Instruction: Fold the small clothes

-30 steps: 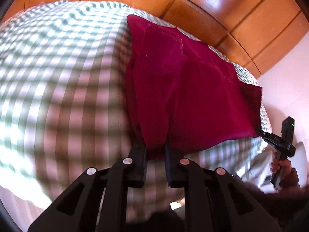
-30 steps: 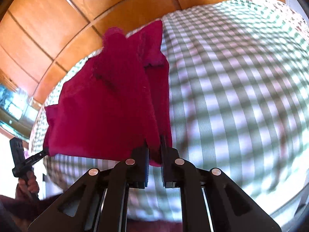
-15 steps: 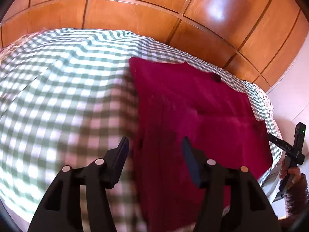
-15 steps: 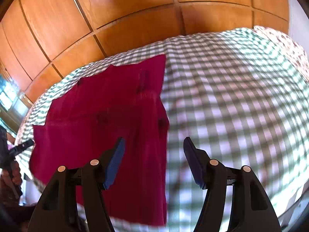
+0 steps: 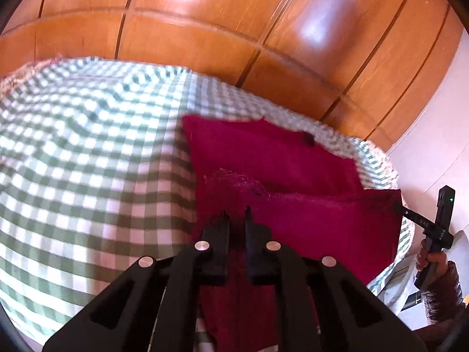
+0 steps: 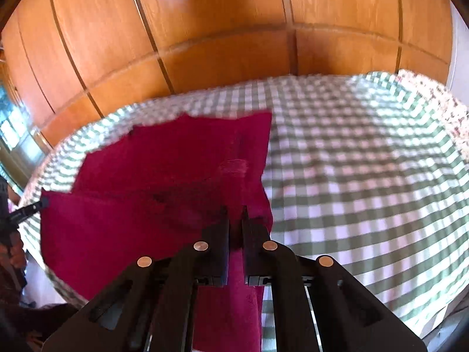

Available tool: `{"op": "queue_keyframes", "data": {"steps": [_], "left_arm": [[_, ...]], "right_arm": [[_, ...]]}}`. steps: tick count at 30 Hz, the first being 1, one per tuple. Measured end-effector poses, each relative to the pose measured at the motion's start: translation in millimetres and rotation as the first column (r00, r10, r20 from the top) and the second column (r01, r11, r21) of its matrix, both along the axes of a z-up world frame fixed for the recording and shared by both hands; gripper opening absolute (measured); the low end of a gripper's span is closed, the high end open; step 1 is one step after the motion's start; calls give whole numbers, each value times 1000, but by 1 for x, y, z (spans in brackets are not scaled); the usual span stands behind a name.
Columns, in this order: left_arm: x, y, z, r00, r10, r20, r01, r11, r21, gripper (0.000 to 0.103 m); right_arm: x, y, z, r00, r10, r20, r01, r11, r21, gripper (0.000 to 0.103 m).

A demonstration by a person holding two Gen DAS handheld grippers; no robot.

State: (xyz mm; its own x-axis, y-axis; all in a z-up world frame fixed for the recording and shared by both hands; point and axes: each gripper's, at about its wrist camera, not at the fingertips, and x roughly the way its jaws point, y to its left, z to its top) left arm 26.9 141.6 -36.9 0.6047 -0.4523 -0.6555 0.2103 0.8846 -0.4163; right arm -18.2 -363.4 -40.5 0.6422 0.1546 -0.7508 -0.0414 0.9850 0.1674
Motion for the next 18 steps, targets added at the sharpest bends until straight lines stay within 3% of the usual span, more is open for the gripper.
{"op": "queue_keyframes", "data": {"steps": [4,9,13,18], "left_arm": [[12,2,23,998,5,55,-5,1000,-1,7],[62,-3,41,995,43,92,-45,999,19,7],[115,-11,37,994,79,73,-84,994,64,7],[182,-23,6,989,147,-8,-145,982,120,7]], "right_arm": [[5,1,31,998,3,70,-4,1000,16,6],[53,-1,45,994,-15,109,10,999,42,6],[103,-5,37,994,-57,94,51,997,65,6],[167,-7,-1,992,-127,19,126,991,54,6]]}}
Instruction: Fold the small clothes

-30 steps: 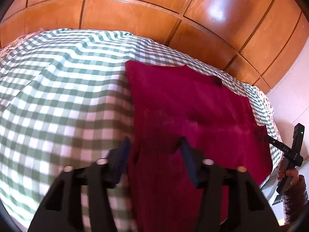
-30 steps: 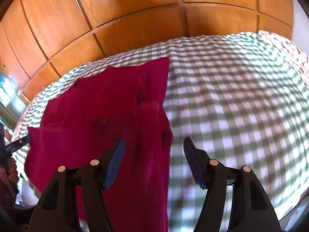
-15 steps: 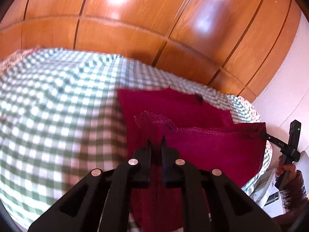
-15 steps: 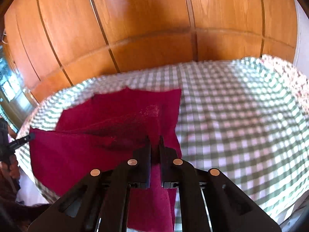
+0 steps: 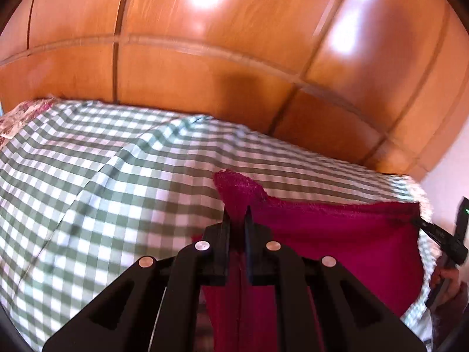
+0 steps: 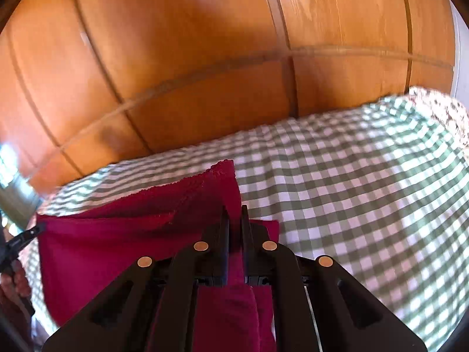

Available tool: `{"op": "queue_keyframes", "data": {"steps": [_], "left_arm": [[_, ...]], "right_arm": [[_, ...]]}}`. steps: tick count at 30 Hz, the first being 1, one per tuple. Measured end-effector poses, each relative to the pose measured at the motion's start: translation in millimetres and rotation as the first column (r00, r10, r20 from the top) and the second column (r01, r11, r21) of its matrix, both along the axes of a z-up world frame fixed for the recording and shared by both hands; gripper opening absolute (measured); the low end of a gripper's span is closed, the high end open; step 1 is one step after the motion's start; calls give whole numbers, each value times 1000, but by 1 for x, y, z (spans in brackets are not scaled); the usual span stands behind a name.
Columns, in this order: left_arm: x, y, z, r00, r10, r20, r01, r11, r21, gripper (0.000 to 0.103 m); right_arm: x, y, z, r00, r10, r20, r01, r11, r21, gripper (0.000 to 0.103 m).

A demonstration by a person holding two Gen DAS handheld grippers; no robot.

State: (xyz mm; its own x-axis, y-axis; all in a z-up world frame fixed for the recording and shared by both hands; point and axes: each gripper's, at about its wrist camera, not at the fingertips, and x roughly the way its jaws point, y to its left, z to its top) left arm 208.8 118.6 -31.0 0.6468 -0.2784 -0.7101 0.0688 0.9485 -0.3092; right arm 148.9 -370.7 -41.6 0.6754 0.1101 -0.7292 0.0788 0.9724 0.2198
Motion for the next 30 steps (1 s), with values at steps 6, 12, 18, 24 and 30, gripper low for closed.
{"op": "queue_keyframes", "data": {"steps": [6,12,18,24,30], "left_arm": [[38,-16,-58,989,64,-135,-51,993,103,7],[29,-16,-56,984,115,-135,-95,984,149,33],[-24,-15,-23,994,109,-4,-107,983,146,32],[-62,-43,-23,998,27,48,-36,981,192,33],[-41,-29,-66,988,129,-83,-113,978,174,48]], "right_arm": [[33,3,-64,990,-58,-130,54,998,-34,6],[32,-3,-75,990,-56,-126,57,998,4,22],[6,20,-30,1000,-20,12,22,995,-99,61],[0,80,-29,977,210,-33,-212,975,-66,61],[56,103,-81,973,158,-171,-174,981,-89,61]]}}
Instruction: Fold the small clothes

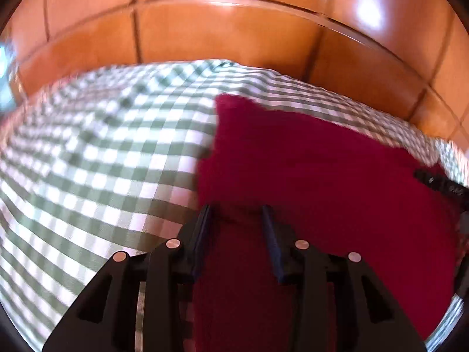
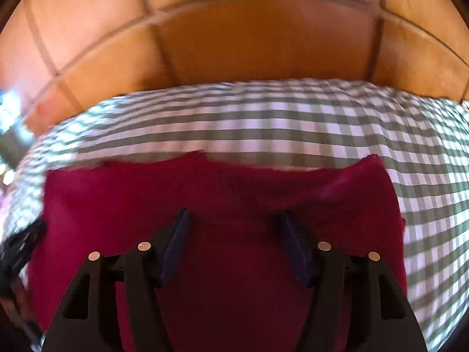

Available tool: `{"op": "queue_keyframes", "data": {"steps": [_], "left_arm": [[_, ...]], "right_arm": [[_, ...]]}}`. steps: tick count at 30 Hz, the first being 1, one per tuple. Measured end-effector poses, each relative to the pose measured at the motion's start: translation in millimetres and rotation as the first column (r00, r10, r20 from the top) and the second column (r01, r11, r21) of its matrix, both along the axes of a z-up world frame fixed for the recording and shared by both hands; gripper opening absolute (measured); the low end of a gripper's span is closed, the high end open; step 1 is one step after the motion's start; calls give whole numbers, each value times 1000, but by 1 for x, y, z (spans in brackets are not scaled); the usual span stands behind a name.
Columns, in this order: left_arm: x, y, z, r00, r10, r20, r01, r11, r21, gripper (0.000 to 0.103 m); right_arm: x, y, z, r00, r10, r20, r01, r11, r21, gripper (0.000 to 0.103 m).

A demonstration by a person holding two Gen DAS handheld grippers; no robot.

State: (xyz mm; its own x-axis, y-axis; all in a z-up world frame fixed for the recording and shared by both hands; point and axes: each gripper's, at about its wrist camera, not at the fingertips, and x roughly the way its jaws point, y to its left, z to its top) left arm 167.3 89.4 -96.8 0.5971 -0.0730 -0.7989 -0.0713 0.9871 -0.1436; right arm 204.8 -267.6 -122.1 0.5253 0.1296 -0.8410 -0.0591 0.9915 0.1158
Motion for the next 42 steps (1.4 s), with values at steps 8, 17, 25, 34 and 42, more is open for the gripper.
{"op": "queue_keyframes", "data": {"steps": [8,17,25,34,42], "left_arm": [[-10,25,2,998,53,-34,-55,994,-92,65],[-83,70,24,1000,-9,7,11,976,-218,63],[-147,62,3,991,-134,-31,118,943,-311,56],[-149,38,2,988,-152,-38,141,967,-210,16],[-175,47,17,978,-205,-39,195,964,-183,11]], "right_arm": [[-4,-14,9,997,-71,22,69,995,74,69],[-85,-59,40,988,-121,98,110,988,111,86],[-167,-98,16,988,-156,-7,153,957,244,89],[-205,-89,1,989,-145,-9,143,958,247,37],[-229,-92,21,997,-71,-6,70,963,262,19]]}}
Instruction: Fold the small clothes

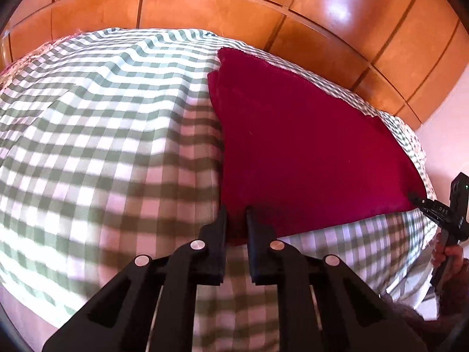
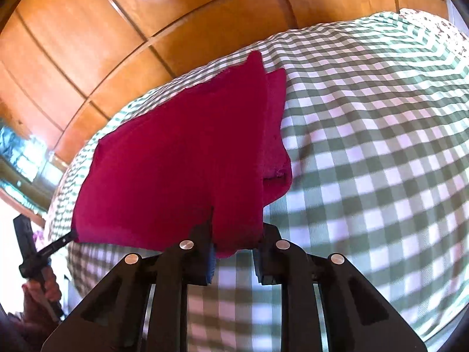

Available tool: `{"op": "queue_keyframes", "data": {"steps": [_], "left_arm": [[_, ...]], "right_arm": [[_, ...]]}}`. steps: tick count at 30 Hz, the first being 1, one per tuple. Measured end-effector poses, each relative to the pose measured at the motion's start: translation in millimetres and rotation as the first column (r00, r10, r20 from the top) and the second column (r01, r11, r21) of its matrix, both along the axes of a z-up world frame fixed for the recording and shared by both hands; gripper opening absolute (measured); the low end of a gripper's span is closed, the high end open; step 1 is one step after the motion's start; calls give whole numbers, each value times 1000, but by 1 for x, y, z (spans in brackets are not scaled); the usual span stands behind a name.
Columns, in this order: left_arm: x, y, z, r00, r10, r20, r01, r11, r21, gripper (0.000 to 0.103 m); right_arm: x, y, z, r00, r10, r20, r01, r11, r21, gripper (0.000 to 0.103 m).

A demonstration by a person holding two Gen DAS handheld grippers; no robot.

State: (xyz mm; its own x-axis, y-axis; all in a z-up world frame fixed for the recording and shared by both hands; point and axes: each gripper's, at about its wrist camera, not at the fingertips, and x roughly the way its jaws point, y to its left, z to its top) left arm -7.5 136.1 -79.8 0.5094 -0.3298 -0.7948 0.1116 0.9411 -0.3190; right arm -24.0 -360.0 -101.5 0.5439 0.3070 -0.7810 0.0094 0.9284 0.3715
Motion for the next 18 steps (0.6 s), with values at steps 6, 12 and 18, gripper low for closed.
{"op": "queue_keyframes", "data": {"steps": [6,12,18], "left_arm": [[-33,0,4,1000,0,-16,1,1000,31,22],[-28,-6,33,991,55,122,-67,993,97,34],[-4,-50,32,987,42,154,-78,968,239,38]], "right_arm": [[-38,-2,-4,998,33,-59,-35,999,-25,21],[-41,0,19,999,-39,16,40,992,-123,52],[-25,72,38,985,114,132,-80,968,-239,66]]}}
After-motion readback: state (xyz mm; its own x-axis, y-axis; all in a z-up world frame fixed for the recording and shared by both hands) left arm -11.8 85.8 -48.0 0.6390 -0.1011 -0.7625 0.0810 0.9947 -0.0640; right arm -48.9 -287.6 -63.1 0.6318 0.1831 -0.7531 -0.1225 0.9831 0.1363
